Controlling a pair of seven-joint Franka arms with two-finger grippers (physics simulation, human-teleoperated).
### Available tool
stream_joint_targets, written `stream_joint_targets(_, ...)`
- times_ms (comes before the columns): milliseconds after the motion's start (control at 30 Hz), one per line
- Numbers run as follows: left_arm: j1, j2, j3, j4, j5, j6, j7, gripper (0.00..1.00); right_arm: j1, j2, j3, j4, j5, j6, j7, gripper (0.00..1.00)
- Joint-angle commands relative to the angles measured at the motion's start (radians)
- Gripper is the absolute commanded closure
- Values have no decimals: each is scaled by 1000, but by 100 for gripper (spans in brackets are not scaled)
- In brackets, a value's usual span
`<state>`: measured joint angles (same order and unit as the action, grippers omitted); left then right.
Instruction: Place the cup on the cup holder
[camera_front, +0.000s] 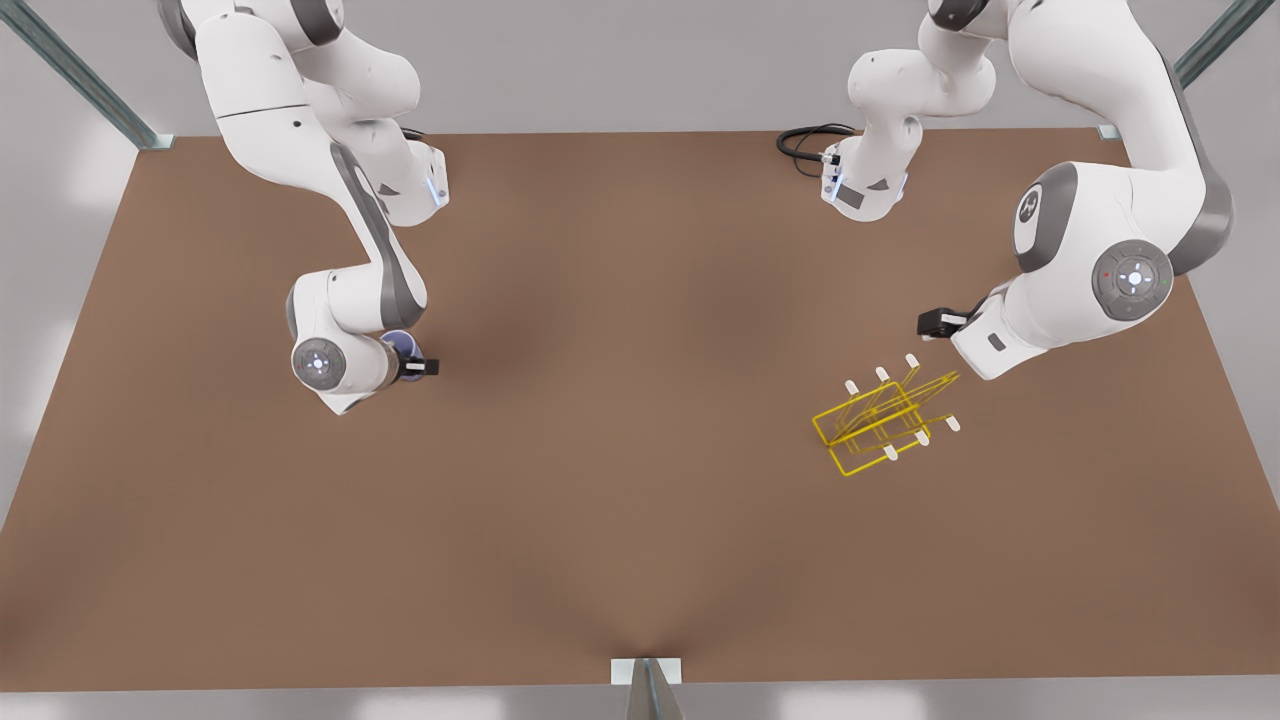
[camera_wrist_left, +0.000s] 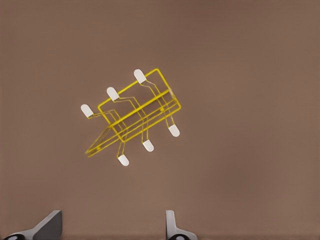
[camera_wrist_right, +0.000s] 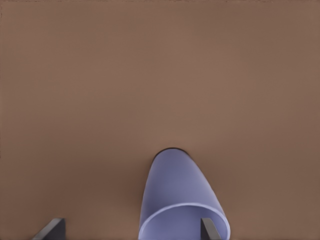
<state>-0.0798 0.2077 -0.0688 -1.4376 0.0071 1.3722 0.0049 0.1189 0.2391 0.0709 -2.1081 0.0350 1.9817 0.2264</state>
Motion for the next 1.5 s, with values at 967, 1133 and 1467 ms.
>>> stream_joint_targets(967, 0, 9, 0, 0, 1, -1, 1, 0, -30, -23, 46, -208, 6, 229, -68, 0)
stream_joint_targets(1133, 0, 9, 0, 0, 1, -2, 1, 0, -27, -17, 46, -210, 6, 262, -68, 79)
stream_joint_targets(1467, 0, 13, 0, 0, 1, 1, 1, 0, -36, -18, 56, -177, -1, 250, 25, 79)
